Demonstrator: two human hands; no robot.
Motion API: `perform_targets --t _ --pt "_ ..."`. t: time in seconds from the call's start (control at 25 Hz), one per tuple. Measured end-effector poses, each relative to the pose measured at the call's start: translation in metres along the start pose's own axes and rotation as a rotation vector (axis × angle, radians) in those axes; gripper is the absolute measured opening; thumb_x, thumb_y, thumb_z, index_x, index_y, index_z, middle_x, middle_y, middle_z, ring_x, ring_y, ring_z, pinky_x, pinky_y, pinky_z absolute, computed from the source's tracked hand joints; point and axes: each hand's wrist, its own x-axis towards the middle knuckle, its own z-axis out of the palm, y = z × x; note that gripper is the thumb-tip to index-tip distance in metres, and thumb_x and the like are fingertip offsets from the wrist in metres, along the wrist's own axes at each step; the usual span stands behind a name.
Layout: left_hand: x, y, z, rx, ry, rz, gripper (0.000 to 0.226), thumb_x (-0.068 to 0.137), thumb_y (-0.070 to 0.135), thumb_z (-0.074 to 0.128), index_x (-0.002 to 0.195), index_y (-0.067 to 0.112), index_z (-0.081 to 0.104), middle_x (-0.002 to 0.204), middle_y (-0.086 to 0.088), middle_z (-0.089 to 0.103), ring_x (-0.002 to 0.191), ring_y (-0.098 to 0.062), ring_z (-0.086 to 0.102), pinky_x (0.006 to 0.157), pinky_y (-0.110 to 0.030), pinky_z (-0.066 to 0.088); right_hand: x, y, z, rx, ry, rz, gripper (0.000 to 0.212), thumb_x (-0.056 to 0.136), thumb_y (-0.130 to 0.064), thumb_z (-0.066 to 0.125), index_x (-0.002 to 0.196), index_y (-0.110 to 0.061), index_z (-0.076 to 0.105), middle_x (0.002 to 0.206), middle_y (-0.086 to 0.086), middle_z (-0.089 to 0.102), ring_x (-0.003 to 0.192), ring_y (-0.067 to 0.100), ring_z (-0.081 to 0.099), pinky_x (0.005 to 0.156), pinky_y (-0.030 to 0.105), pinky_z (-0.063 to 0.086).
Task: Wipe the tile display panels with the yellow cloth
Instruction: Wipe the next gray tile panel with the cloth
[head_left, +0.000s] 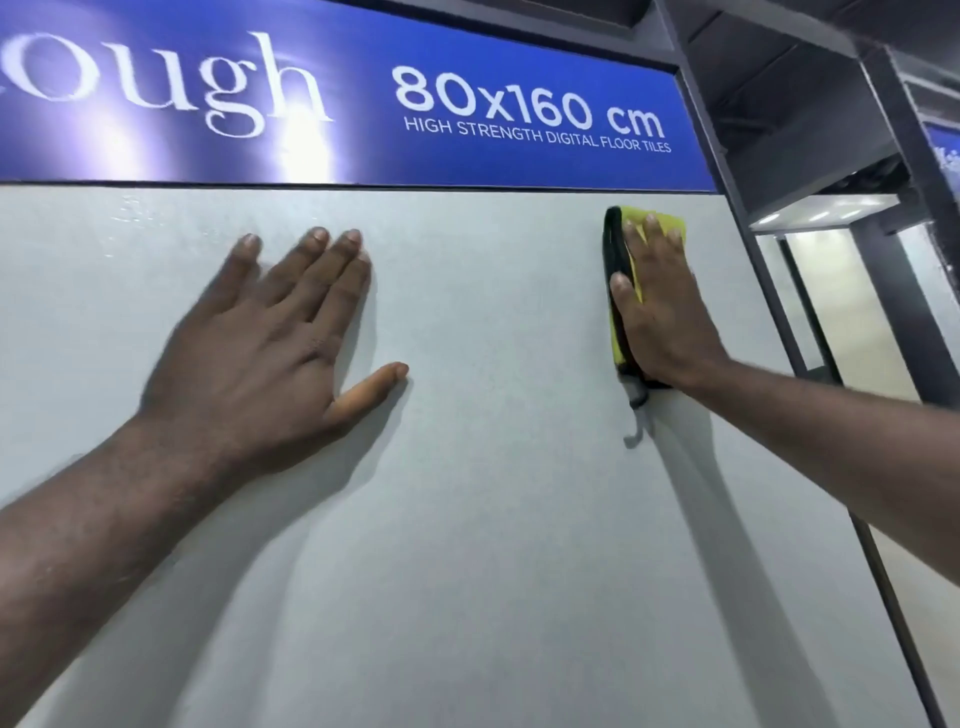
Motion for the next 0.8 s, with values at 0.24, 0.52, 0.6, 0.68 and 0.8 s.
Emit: perform_targets --t 0.24,0.52,0.6,0.68,0.8 --pt "-0.035 -0.025 -0.001 -0.024 0.003 -0.04 0.092 0.105 0.071 0.025 0.17 0.006 0.028 0.179 -0.009 0.024 0.165 -0.025 0.024 0.134 -0.051 0.014 -0.06 -0.057 0.02 -0.023 -0.078 -0.293 0.064 0.111 -0.044 0.034 0.17 -0.034 0.011 0.176 -0.019 -0.005 0.163 0.008 -0.012 0.133 0.049 0.005" --pt "-0.035 -0.023 0.001 -0.012 0.022 -0.04 0.091 0.106 0.069 0.021 0.171 0.005 0.026 0.179 -0.009 0.021 0.166 -0.026 0.021 0.135 -0.053 0.013 -0.039 -0.105 0.022 -0.027 -0.041 -0.248 0.065 0.111 -0.044 0.033 0.171 -0.029 0.013 0.178 -0.011 -0.002 0.164 0.015 -0.009 0.132 0.049 0.005" --pt "-0.036 -0.022 0.001 -0.002 0.019 -0.047 0.091 0.106 0.069 0.02 0.171 0.005 0.025 0.18 -0.009 0.02 0.166 -0.026 0.02 0.135 -0.053 0.013 -0.075 -0.091 0.024 -0.06 -0.1 -0.397 0.064 0.112 -0.041 0.037 0.171 -0.03 0.014 0.178 -0.014 -0.002 0.164 0.013 -0.008 0.132 0.048 0.007" --pt "-0.036 -0.023 0.0 0.001 0.018 -0.043 0.091 0.106 0.068 0.02 0.171 0.004 0.025 0.18 -0.01 0.019 0.166 -0.027 0.02 0.135 -0.054 0.013 -0.064 -0.072 0.018 -0.076 -0.068 -0.309 0.065 0.111 -0.045 0.034 0.171 -0.031 0.012 0.178 -0.013 -0.003 0.164 0.012 -0.009 0.132 0.054 0.009" --pt "-0.035 -0.022 -0.002 -0.013 0.003 -0.038 0.091 0.106 0.068 0.022 0.171 0.004 0.024 0.18 -0.011 0.019 0.167 -0.027 0.019 0.135 -0.054 0.013 -0.012 -0.092 0.015 -0.005 -0.017 -0.053 0.067 0.109 -0.051 0.026 0.171 -0.03 0.008 0.179 -0.007 -0.004 0.164 0.017 -0.011 0.131 0.057 0.008"
